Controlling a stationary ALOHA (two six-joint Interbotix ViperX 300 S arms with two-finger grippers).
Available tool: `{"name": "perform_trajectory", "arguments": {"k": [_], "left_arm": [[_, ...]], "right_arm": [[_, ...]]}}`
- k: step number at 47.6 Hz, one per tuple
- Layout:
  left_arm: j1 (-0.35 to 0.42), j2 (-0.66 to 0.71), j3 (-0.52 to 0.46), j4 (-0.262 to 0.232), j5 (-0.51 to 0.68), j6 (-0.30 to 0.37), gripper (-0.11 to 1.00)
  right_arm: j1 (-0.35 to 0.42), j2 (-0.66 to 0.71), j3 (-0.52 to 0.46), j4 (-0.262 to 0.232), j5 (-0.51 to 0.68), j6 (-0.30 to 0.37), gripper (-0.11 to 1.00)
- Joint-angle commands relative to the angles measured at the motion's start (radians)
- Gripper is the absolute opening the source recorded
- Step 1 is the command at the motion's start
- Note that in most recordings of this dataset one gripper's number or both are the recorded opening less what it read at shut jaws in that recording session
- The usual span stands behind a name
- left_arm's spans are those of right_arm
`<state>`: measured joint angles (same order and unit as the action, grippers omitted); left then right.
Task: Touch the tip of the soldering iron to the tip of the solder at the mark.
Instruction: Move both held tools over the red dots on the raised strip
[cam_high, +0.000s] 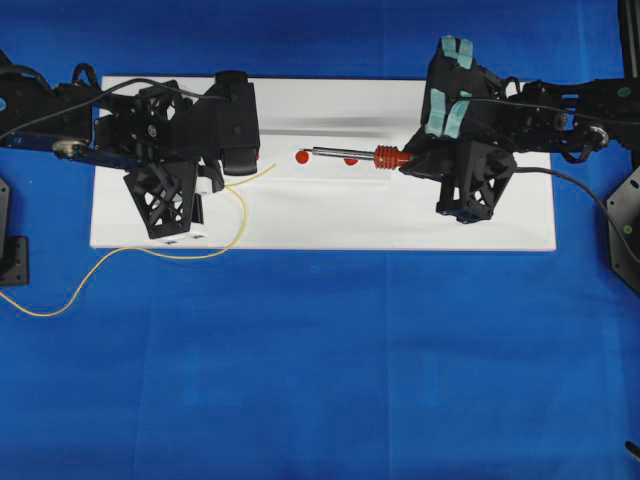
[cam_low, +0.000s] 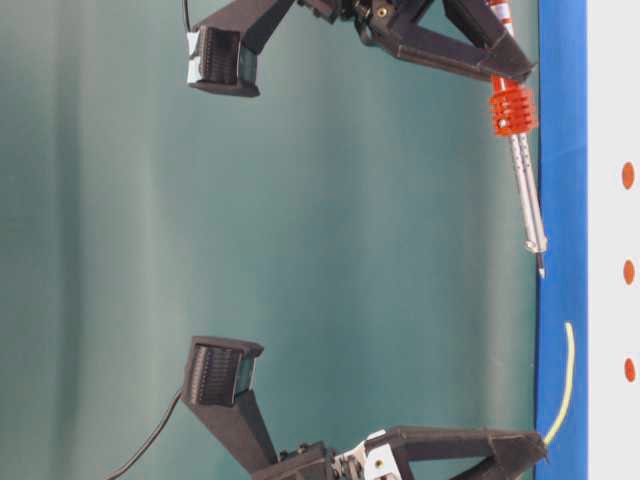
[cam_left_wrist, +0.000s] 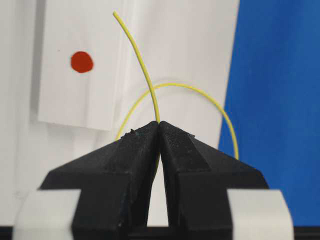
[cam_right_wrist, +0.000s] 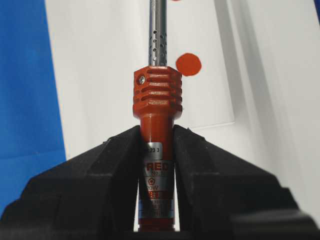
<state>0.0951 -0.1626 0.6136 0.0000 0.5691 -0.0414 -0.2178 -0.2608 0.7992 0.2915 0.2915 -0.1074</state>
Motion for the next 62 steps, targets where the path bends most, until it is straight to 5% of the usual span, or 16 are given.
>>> {"name": "perform_trajectory", "arguments": {"k": [1,37,62], "left_arm": [[0.008,-0.012,-0.021,0.003,0.003,0.002,0.03],[0.015,-0.067,0.046,0.003,0.044,-0.017,0.03],[0.046,0.017,0.058,0.003,-0.029,-0.018,0.03]], "right_arm": [[-0.003,-0.003,-0.032,-0.003,0.005,0.002,0.06],[-0.003,0.031,-0.064,-0.005,0.011,0.002,0.06],[-0.002,0.031,-0.061,-0.005,0.011,0.005,0.06]]}}
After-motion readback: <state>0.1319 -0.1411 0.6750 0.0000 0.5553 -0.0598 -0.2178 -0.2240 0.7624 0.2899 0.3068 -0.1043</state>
